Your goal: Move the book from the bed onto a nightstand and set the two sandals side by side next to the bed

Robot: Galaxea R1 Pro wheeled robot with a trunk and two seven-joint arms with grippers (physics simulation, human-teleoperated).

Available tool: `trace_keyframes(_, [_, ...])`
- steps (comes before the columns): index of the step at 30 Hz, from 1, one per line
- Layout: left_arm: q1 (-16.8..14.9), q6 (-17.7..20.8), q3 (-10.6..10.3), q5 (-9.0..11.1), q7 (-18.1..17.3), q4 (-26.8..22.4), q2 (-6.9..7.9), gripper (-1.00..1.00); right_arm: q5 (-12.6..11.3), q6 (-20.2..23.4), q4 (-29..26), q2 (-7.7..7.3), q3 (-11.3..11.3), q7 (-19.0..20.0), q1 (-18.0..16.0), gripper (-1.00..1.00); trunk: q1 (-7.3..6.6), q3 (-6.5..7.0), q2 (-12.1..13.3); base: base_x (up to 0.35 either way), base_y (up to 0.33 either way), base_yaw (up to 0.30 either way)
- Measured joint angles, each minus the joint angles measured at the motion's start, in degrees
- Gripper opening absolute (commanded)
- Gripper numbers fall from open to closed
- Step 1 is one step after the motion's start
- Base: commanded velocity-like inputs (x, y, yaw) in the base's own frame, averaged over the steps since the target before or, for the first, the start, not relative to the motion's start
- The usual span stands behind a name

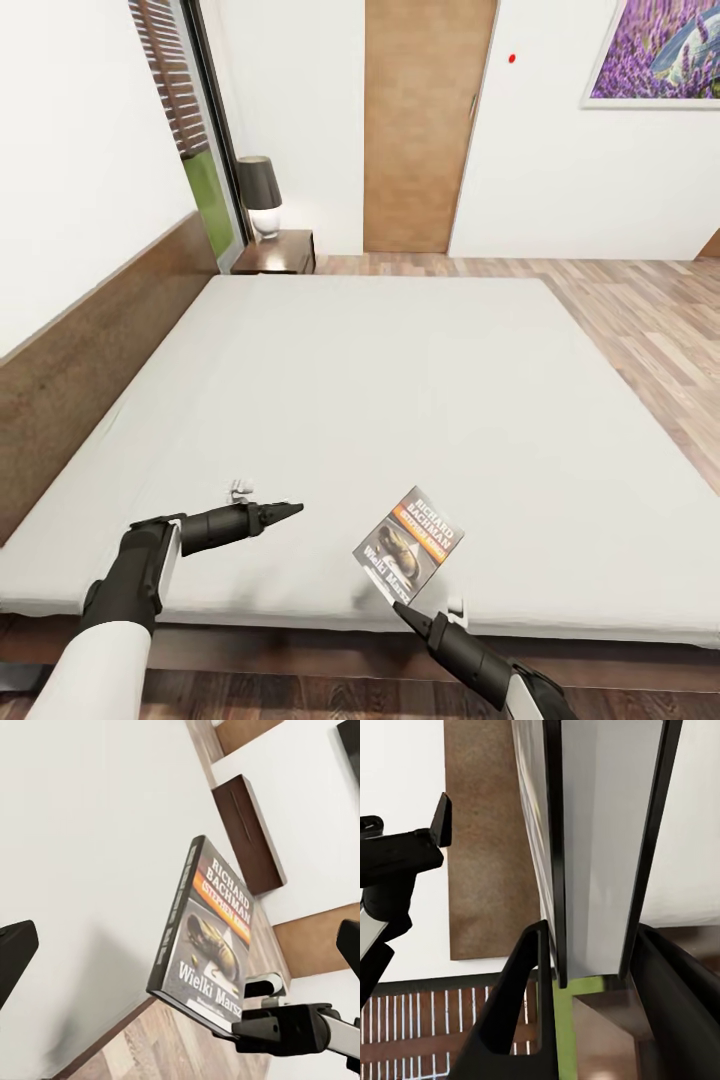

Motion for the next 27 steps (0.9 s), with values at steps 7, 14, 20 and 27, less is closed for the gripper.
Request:
trace_keyframes(7, [0.0,-4.04,0.45,0.65,-5.06,0.05,0.33,1.0,0.01,0.0,0.12,0.05,0.0,-0.08,0.0,-1.0,0.0,0.0,0.0,0.0,0.0,0.0])
trace_keyframes(14, [0.21,-6.06,3.01,0.31,-5.72,0.02,0.36,1.0,-0.01,0.01,0.16,0.05,0.01,-0.09,0.0,-1.0,0.0,0.0,0.0,0.0,0.0,0.0])
trace_keyframes(20, [0.83,-9.93,4.01,0.23,-5.49,0.06,0.28,1.0,-0.05,0.02,0.15,0.06,-0.01,-0.09,-0.01,-1.0,-0.65,0.53,1.19,0.0,0.0,0.0])
trace_keyframes(27, [0.88,-10.07,4.06,0.24,-5.48,0.08,0.26,1.0,-0.04,-0.03,0.11,0.06,0.0,-0.09,0.01,-1.0,-2.19,1.79,4.0,0.0,0.0,0.0])
